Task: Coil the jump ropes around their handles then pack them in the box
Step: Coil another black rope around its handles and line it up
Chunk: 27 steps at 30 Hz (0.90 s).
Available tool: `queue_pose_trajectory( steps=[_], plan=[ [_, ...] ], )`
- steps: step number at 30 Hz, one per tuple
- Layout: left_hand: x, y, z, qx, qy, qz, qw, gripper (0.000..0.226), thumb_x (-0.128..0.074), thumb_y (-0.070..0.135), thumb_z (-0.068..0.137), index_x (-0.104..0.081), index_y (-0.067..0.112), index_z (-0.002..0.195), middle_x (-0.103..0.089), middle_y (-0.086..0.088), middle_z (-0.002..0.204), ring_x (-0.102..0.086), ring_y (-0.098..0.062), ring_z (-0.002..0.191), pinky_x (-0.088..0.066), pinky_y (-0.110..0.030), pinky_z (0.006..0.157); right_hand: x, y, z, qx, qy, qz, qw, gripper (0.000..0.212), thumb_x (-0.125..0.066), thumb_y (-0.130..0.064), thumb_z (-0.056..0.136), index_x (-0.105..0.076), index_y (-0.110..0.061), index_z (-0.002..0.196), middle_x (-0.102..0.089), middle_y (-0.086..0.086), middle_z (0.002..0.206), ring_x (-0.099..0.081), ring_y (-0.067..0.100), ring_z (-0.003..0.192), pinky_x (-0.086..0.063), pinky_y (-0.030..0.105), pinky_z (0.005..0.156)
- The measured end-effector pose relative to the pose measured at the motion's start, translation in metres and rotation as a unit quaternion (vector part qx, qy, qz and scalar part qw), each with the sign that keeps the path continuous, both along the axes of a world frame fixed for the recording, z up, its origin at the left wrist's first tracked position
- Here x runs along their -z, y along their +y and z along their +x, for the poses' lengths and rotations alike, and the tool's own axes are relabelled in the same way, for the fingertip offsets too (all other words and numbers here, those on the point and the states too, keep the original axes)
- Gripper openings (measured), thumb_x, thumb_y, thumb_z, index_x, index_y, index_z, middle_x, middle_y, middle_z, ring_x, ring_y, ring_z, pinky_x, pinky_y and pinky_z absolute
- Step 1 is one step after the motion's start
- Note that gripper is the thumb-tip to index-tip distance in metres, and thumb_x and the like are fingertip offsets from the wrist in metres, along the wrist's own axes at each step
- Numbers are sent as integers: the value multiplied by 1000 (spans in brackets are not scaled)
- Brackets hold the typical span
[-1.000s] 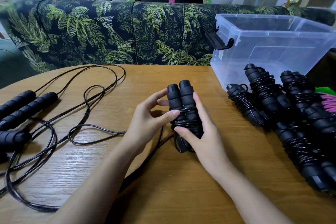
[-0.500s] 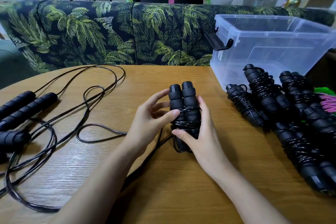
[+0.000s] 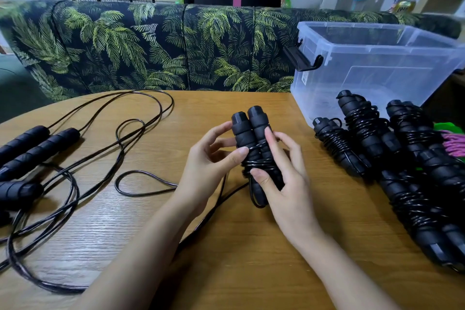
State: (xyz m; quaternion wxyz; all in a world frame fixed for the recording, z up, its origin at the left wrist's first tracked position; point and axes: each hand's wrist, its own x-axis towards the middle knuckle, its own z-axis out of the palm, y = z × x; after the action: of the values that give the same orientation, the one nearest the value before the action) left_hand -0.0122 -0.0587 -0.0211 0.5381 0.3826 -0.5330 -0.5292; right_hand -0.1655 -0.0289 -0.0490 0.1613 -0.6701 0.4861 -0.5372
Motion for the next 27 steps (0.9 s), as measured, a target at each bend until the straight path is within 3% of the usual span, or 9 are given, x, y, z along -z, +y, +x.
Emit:
queue_pose_trajectory(
  steps=[3,5,8,12,14,18,23,27],
  plan=[
    [1,1,-2,-16,8,2,1000,59,-75,22,72,-58,23,128,-74,-4,101,-70,-14,91,-53,-20,75,4,-1,1,12,61,-10,998,62,-48,-45,95,-29,-29,152,-30,-7,154,-30,8,143,-25,18,114],
    [1,1,-3,-27,14,3,1000,62,-76,21,70,-58,18,129,-74,-3,98,-70,-14,89,-53,-20,75,4,1,1,20,101,4,995,73,-48,-55,91,-22,-31,155,-22,-8,159,-26,9,146,-31,21,111],
    [2,3,-6,-37,11,1,999,63,-77,22,69,-58,17,128,-75,-2,95,-70,-14,87,-54,-21,75,0,4,5,80,178,17,981,105,-63,-71,67,-20,-30,154,-22,-7,158,-39,16,139,-49,29,89],
    [4,3,-7,-32,-5,-4,999,64,-78,24,67,-58,18,129,-74,-4,98,-69,-16,88,-57,-28,81,1,2,4,141,231,3,963,109,-84,-50,64,-24,-27,152,-32,0,154,-48,22,133,-57,35,76],
    [3,3,-6,-23,-11,-2,1000,66,-78,19,67,-57,17,130,-73,-5,100,-69,-15,85,-57,-28,80,4,1,2,121,217,11,969,99,-80,-38,74,-22,-27,153,-30,0,155,-43,22,135,-56,32,80],
    [2,3,-4,-6,-39,-7,999,68,-80,16,67,-57,22,130,-70,-3,104,-67,-11,82,-56,-24,76,7,-2,0,75,154,50,984,94,-77,-31,79,-22,-26,155,-24,-2,157,-32,17,142,-37,20,95],
    [3,3,-4,-3,-56,-14,998,66,-80,24,63,-58,30,125,-70,0,104,-65,-11,83,-56,-26,78,7,0,2,111,180,50,976,105,-86,-38,66,-27,-23,152,-24,-4,153,-37,20,136,-49,31,88],
    [6,0,-1,5,-71,-23,997,66,-85,24,64,-60,37,124,-70,6,102,-65,-13,83,-55,-27,79,7,-5,-2,72,110,64,989,99,-86,-31,70,-31,-22,152,-36,-6,146,-41,15,132,-41,26,103]
  ],
)
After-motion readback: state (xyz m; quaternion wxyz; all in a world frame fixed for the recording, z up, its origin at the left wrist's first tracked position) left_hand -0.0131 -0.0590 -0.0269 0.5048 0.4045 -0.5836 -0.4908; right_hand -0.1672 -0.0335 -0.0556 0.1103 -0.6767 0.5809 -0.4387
